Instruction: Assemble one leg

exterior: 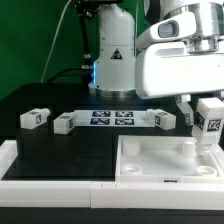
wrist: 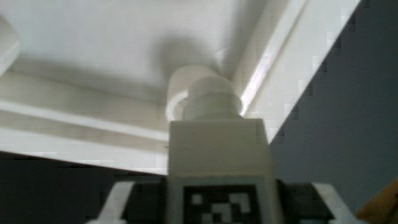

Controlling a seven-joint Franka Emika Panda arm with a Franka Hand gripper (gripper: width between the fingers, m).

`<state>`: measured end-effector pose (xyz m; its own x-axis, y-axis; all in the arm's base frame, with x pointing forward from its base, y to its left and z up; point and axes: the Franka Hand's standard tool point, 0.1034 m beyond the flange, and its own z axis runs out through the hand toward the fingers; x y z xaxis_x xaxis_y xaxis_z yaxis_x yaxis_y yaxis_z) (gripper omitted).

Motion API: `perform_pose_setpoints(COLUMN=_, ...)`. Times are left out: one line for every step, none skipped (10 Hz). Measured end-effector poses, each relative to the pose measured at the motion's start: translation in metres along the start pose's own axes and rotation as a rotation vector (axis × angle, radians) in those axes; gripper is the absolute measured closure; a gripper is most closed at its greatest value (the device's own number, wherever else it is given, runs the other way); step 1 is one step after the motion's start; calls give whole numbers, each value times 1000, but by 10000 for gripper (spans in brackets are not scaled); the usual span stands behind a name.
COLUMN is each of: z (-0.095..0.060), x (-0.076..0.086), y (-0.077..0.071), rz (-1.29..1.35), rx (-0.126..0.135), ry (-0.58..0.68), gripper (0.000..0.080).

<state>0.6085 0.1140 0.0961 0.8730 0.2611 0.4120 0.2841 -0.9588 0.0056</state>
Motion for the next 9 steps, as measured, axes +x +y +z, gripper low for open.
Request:
perform_pose_setpoints(z=0, x=1, y=1, rz=0, rx=-3, ry=11, gripper=511)
perform_pose_setpoints(z=-1, x=2, y=3, rz=-3, rx=-16, ry=54, gripper=511)
perform_pose_setpoints(z=1, x=0, y=5, rz=-2, rx=-23, ry=75, gripper=511)
perform_pose_setpoints(z=1, x=0, y=5, rz=-2, rx=-25, ry=82, gripper=511)
perform_pose_setpoints(z=1, x=1, y=10, rz=2, rx=-40, ry=122, gripper=511)
perform_pose_setpoints(z=6, x=-2, y=11, rz=6, rx=-39, ry=113, gripper=511)
perform_pose_setpoints(z=8, x=-1, y=10, rz=5, rx=-37, ry=112, gripper=511)
perform_pose_setpoints(z=9, x=-1, y=8, rz=2, rx=-36, ry=111, gripper=511)
perform_pose_setpoints(z=11, x=-2, y=6, rz=0, rx=-34, ry=109, gripper=511)
